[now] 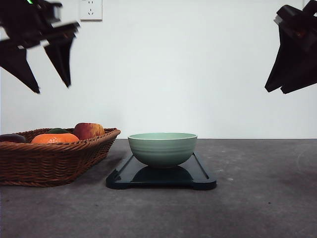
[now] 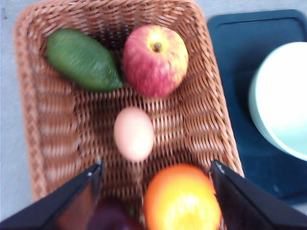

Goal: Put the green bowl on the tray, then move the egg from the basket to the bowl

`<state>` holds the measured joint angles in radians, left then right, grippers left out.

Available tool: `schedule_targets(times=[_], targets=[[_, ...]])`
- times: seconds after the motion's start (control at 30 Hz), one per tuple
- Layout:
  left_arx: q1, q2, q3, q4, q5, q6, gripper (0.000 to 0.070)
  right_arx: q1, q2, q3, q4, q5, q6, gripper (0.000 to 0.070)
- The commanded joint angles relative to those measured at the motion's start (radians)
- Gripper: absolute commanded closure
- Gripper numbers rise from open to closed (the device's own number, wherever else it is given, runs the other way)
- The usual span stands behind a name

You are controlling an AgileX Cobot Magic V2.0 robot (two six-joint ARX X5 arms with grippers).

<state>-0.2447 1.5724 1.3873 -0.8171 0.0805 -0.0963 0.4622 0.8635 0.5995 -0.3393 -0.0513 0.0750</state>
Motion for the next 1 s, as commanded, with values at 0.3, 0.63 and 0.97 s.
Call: schedule_targets(times=[0.3,0.63,0.97], targets=[[-0.004,0.204,0.046,0.049,-0.048,0.011,0.0233,0.004,0.004,0.006,0.01,0.002,0.004,0.0487],[-0.003,0.308,0.046,0.097,-0.06,0.014,0.0233,0.004,0.004,0.006,0.01,0.001,0.004,0.0487],[-0.003,0.325,0.046,0.107,-0.062,0.014,0.0284,0.004,0.004,0.006,0.01,0.001,0.004,0.0487]])
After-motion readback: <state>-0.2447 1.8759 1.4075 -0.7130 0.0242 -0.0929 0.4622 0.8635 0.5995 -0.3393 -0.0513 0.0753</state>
